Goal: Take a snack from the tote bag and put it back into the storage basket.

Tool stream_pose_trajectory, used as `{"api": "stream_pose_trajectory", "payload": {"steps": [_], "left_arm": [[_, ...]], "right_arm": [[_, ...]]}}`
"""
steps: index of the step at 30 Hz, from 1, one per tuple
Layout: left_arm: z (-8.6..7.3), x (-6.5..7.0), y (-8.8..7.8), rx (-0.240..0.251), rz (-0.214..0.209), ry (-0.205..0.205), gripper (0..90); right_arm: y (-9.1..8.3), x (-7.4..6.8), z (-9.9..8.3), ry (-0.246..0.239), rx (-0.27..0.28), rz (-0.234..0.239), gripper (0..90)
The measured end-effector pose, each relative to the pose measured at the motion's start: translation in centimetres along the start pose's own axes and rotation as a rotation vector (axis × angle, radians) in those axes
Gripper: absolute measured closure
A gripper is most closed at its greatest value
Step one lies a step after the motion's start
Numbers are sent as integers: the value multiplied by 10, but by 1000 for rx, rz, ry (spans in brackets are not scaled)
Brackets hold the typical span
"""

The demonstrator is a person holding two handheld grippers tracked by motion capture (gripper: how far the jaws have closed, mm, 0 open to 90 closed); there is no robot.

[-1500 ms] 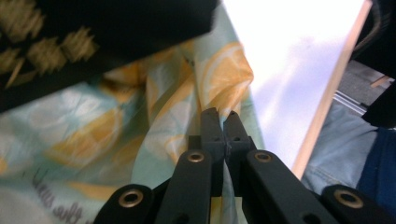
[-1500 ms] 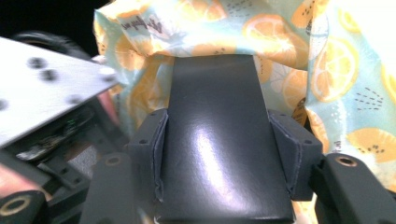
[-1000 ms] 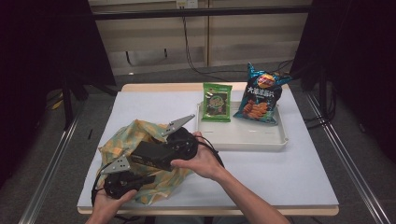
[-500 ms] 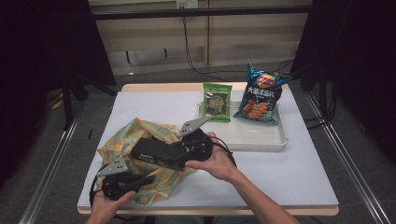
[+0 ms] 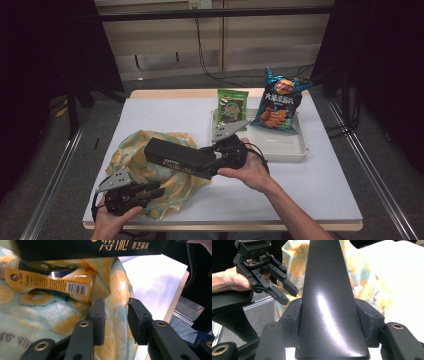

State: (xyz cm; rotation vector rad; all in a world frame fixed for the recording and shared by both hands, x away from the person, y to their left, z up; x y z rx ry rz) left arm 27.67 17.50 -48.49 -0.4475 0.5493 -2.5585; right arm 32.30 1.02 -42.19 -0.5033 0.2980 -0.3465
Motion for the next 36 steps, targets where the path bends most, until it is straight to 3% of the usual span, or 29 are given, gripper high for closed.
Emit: {"api": "stream_pose_trajectory", "payload": {"steps": [8, 14, 28, 30, 36], "left_arm": [[7, 4, -2, 34, -19, 14, 581], [10, 4, 0, 38, -6, 18, 454], [17, 8, 4, 42, 0, 23, 291], [18, 8, 5, 45, 0, 11, 237], [21, 9, 10, 39, 2, 16, 183]], "right_arm": [[-19, 12, -1, -6, 9, -22, 432], [-30, 27, 3, 9, 31, -52, 432], [-66, 82, -16, 49, 46, -156, 432], [-71, 89, -21, 62, 52, -161, 433], [-85, 108, -27, 77, 66, -176, 432]]}}
Point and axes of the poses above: each handheld gripper's, and its own axes: y roughly forward along the jaws, z roughly out of its top, x roughly to its right, the point moved 10 cm from there along y, roughly forward along the jaws, and after that the axes turned 1 degree about y, right-handed, at the moved point
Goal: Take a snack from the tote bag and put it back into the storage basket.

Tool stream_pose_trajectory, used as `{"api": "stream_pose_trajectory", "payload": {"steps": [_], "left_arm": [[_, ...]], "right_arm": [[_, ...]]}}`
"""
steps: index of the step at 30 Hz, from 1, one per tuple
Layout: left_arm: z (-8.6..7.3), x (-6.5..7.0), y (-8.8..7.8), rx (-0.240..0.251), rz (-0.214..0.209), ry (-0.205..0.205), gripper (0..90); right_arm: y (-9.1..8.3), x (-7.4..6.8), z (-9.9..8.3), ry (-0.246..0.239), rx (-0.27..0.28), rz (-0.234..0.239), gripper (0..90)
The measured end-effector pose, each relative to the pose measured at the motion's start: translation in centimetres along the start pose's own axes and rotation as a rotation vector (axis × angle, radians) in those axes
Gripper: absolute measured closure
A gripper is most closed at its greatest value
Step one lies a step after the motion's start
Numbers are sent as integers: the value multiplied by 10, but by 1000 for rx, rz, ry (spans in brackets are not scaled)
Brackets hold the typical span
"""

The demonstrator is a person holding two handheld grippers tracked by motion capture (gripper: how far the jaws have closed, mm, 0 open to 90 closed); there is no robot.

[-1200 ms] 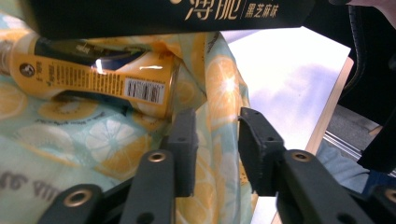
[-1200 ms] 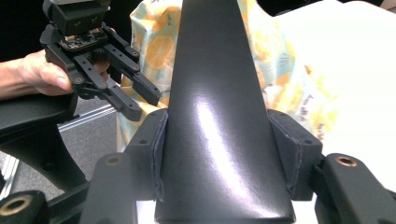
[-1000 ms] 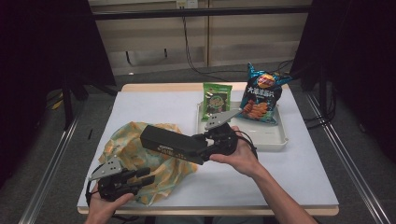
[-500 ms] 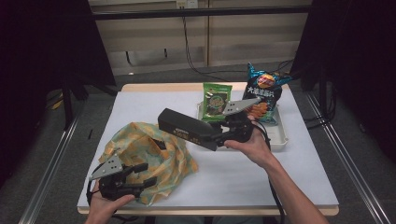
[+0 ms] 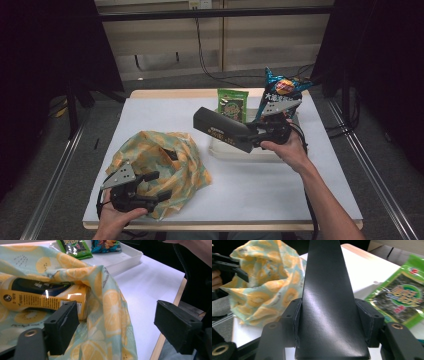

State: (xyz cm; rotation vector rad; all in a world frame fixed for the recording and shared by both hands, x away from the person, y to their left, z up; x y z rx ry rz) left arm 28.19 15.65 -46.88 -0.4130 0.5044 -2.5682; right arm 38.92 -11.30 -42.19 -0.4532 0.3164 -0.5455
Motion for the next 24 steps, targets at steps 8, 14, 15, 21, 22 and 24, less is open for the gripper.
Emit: {"api": "stream_pose_trajectory", "payload": {"steps": [8, 14, 15, 21, 22, 24], "left_arm": [[7, -11, 0, 10, 34, -8, 119], [5, -6, -2, 56, 42, 23, 75], [5, -6, -4, 58, 58, 25, 75], [5, -12, -9, 78, 76, 3, 61], [5, -14, -10, 76, 91, 0, 59], [3, -16, -11, 80, 96, -7, 55]], "right_arm": [[-10, 20, -8, -12, -44, -41, 432], [-16, 36, -22, 10, -58, -66, 432], [-17, 39, -25, 12, -59, -69, 432], [-17, 49, -36, 21, -82, -80, 432], [-17, 49, -37, 23, -85, -79, 432], [-14, 51, -39, 22, -93, -77, 432]]}}
Point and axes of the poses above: each handheld gripper's, and its own axes: y roughly forward along the jaws, z roughly out of its top, x roughly to its right, the point moved 10 cm from there along y, roughly forward along the jaws, and after that the axes turned 1 degree about y, right-handed, at the moved point
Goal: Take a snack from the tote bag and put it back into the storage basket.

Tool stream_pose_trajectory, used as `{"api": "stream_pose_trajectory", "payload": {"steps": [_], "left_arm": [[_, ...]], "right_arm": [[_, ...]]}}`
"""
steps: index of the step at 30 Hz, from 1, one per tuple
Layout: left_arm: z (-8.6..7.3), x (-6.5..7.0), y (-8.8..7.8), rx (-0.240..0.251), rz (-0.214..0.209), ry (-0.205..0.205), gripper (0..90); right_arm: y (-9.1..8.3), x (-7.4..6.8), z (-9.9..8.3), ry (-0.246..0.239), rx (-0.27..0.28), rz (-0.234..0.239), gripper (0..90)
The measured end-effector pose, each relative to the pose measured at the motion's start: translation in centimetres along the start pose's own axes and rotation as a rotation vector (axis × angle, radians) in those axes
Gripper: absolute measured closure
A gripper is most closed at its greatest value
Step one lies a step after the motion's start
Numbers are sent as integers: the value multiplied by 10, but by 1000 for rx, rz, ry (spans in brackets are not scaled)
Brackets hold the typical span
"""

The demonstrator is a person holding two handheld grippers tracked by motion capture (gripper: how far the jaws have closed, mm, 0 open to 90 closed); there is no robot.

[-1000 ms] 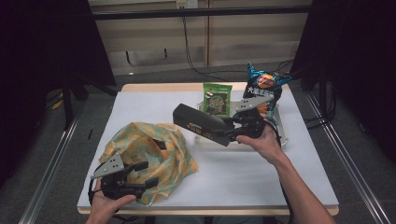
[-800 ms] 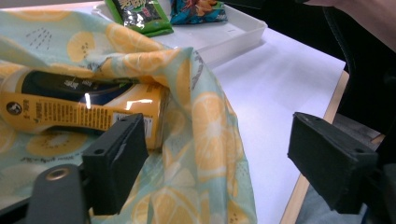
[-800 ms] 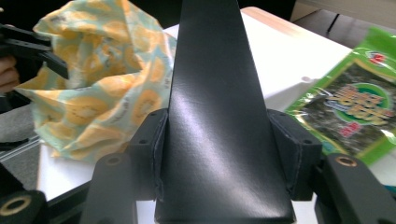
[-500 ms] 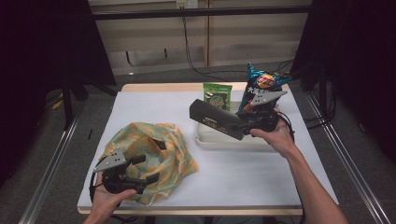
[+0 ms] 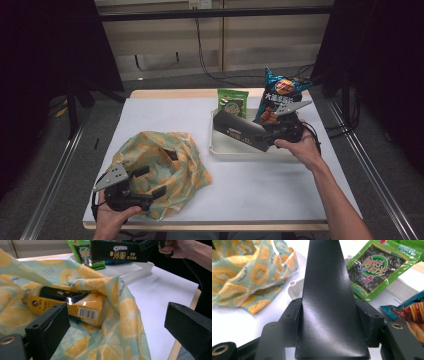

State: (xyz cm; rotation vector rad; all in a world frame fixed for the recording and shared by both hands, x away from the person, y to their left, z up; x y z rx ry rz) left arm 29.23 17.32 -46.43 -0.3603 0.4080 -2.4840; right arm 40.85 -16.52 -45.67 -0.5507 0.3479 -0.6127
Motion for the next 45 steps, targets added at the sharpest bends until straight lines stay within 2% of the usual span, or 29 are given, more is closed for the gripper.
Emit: {"api": "stream_pose_trajectory", "payload": {"steps": [3, 5, 6, 7, 12, 13, 15, 16, 21, 26, 29, 33, 35, 41, 42, 43, 45], "left_arm": [[-2, 0, 1, -2, -11, -10, 53], [-3, -1, 1, -13, 7, -2, 53], [-3, 0, 1, -6, -7, -1, 53], [-3, 0, 1, -11, 3, 0, 53], [-4, 0, 2, -13, -3, 2, 53], [-5, -1, 2, -22, 7, 2, 53], [-6, 1, 3, -26, -7, 5, 55], [-6, 1, 3, -34, 1, 8, 55], [-6, 1, 4, -26, -4, 6, 55], [-7, -1, 3, -39, 9, 13, 57], [-7, 1, 6, -37, -5, 13, 57], [-8, 3, 7, -49, -4, 22, 57], [-8, 3, 8, -47, -18, 22, 59], [-9, 3, 8, -49, -14, 12, 60], [-9, 2, 8, -58, -1, 18, 60], [-9, 3, 9, -51, -15, 15, 60], [-9, 3, 9, -54, -14, 16, 60]], "right_arm": [[5, 5, -4, 4, -20, -13, 432], [8, 7, -6, 10, -24, -8, 432], [9, 8, -7, 12, -28, -4, 431], [10, 8, -8, 14, -33, -7, 431], [16, 9, -13, 5, -53, -4, 432], [17, 9, -13, 2, -57, 3, 431], [20, 10, -15, 8, -63, 0, 431], [21, 11, -15, 9, -65, -2, 431], [27, 13, -20, 3, -88, -6, 431], [28, 13, -20, 3, -84, -10, 430], [28, 14, -19, -4, -91, -15, 430], [28, 16, -20, -1, -86, -8, 428], [28, 17, -20, 0, -83, 3, 426], [28, 18, -20, -6, -66, 18, 423], [28, 19, -20, -7, -63, 20, 423], [28, 20, -20, -7, -60, 21, 423], [28, 20, -21, -7, -59, 25, 422]]}}
Point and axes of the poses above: each handheld gripper's, and its own axes: y roughly forward along the jaws, z roughly out of its top, x roughly to its right, the point moved 10 cm from there along y, roughly forward along the jaws, and after that the axes turned 1 degree about y, right-handed, at the moved point
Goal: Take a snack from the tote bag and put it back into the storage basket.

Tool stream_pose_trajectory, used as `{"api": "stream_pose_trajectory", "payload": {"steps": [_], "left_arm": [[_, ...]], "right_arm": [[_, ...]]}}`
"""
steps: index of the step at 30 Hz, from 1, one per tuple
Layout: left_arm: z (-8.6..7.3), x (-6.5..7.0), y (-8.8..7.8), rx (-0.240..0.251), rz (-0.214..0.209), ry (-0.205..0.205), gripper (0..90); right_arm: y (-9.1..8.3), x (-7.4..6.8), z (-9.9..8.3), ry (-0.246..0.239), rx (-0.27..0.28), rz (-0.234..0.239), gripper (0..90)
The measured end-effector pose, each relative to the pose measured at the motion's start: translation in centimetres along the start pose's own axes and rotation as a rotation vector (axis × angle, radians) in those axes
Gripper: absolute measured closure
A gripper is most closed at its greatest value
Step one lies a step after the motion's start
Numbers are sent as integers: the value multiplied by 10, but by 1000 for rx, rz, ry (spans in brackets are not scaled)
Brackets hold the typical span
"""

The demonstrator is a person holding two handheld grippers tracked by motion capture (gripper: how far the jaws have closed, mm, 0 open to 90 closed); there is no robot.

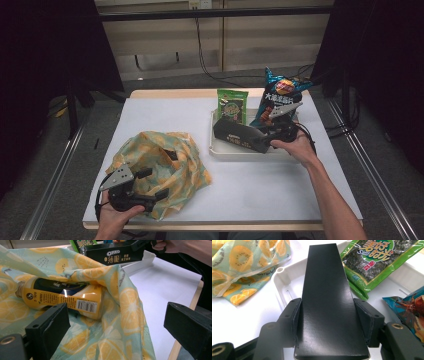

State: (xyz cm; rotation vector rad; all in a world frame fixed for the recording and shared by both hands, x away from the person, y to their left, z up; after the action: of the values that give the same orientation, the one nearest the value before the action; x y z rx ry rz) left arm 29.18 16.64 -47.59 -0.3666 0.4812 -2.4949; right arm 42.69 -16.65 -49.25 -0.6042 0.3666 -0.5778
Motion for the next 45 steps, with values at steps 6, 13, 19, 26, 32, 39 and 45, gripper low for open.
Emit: {"api": "stream_pose_trajectory", "payload": {"steps": [6, 13, 19, 26, 32, 39, 45], "left_arm": [[0, -1, -1, 0, -3, -6, 60], [-1, -2, -1, -4, 2, -10, 60], [-1, -2, 0, -3, -2, -6, 60], [-1, -2, -1, -7, 6, -11, 60], [-1, -2, 1, -7, -7, -13, 59], [-2, -2, 0, -12, 0, -10, 60], [-2, -2, 0, -12, 0, -9, 60]], "right_arm": [[0, 0, 0, -4, 5, 2, 418], [0, 1, 0, -15, 7, 4, 420], [-1, 3, -1, -17, 5, 3, 417], [-1, 4, -1, -18, 6, 6, 414], [-4, 7, -2, -18, -13, 0, 414], [-1, 8, -2, -30, -24, 2, 407], [3, 6, -6, -29, -34, 7, 455]]}}
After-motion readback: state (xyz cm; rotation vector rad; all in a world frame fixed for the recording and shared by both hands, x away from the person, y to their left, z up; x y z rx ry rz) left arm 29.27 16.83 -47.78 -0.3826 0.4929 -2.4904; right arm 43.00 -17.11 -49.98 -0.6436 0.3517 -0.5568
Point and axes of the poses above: each handheld gripper's, and its own axes: y roughly forward along the jaws, z roughly out of its top, x roughly to its right, the point moved 10 cm from there along y, roughly forward along the jaws, and after that the axes turned 1 degree about y, right-handed, at the moved point
